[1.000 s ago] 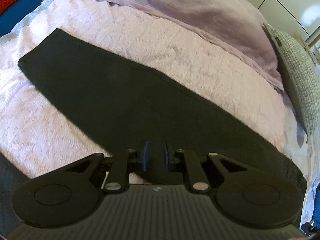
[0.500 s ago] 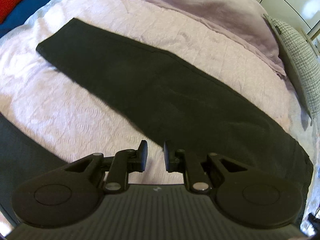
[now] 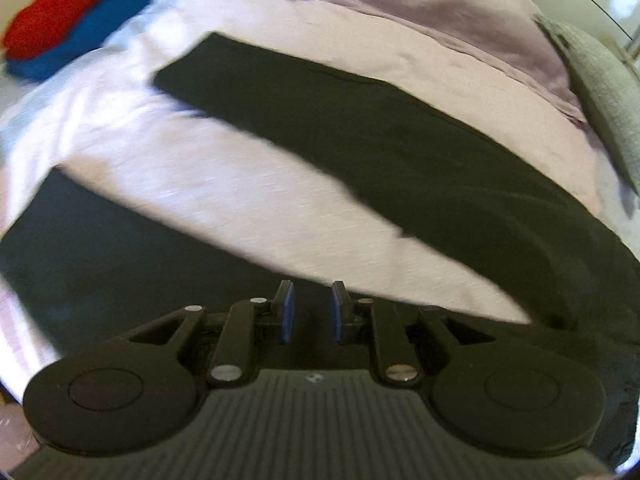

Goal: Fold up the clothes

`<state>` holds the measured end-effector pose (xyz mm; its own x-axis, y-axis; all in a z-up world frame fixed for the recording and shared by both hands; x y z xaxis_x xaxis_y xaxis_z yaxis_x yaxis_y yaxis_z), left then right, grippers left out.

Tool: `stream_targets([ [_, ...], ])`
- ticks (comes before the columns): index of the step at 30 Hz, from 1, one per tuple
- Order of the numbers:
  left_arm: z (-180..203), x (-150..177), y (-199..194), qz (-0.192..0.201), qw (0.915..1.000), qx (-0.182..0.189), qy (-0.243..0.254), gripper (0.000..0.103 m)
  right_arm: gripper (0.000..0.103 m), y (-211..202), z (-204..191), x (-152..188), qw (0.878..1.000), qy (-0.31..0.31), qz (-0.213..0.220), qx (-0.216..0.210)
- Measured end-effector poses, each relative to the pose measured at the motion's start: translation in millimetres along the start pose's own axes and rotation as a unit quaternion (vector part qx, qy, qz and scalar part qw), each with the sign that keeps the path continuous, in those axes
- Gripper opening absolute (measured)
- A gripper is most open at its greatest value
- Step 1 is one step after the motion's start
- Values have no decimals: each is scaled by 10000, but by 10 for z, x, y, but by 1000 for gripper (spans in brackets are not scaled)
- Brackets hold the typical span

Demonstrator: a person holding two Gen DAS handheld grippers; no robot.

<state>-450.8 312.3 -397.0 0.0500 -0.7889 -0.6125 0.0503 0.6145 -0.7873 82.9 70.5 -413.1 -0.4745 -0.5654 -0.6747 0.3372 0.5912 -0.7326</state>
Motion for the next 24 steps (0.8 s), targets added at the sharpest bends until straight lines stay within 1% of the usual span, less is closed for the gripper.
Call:
stream_targets([
  [1,-94,45,-44,-13,10000,-52,-59,16,44,-112,-11,-21,9999,93,93,-76],
  [2,-171,110,-72,-35,9999,-93,-96,16,44,-151,-52,50,9999,31,70,-87],
  [4,-278,288,-81,-108,9998,-161,-71,17,44,-144,-168,302,9995,-277,-112,-30],
  [8,-470,739,-58,-480,9986,-188,87,18,44,-135,-394,798,9949,-890,-476,83],
  [9,-515,834,-68,-552,9982,-179,122,18,44,-172,-438,858,9924,-1124,-477,158],
  [10,-551,863,-126,-520,9984,-131,159,18,44,-230,-463,883,9900,-1281,-533,239],
  [12,-636,896,-238,-549,9984,-83,137,18,44,-346,-499,934,9857,-1447,-770,379],
  [13,-685,876,-288,-533,9986,-38,32,18,44,-418,-499,921,9880,-1240,-841,371],
  [15,-764,811,-386,-438,9990,33,-114,18,44,-566,-474,842,9958,-501,-722,247],
  [16,-798,770,-434,-368,9992,60,-163,18,44,-628,-455,809,9977,-142,-642,187],
  [18,-858,695,-512,-247,9994,124,-200,18,44,-726,-411,761,9970,597,-485,25],
  [19,-879,680,-548,-217,9995,163,-190,18,44,-758,-386,742,9941,1000,-404,-105],
  [20,-887,676,-577,-199,9994,203,-181,18,44,-792,-360,720,9893,1401,-322,-235],
  [21,-889,678,-613,-185,9994,253,-175,18,44,-817,-317,686,9811,1880,-237,-381],
  [23,-858,695,-675,-169,9989,397,-163,18,44,-837,-196,611,9550,2886,-38,-678],
  [24,-832,705,-689,-160,9988,442,-146,18,44,-812,-165,587,9449,3177,-1,-786],
])
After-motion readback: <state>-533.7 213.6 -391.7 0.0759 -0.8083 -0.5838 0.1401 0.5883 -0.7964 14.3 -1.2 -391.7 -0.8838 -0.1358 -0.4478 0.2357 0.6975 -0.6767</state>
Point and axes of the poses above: each gripper's, at about its wrist camera, not at the fingertips, and y roughly the way its jaws point, z to its right, x to its underside, the point moved 10 cm from there along y, roughly the way its jaws point, and after that the axes turned 15 degrees about z, right-handed, at the moved point
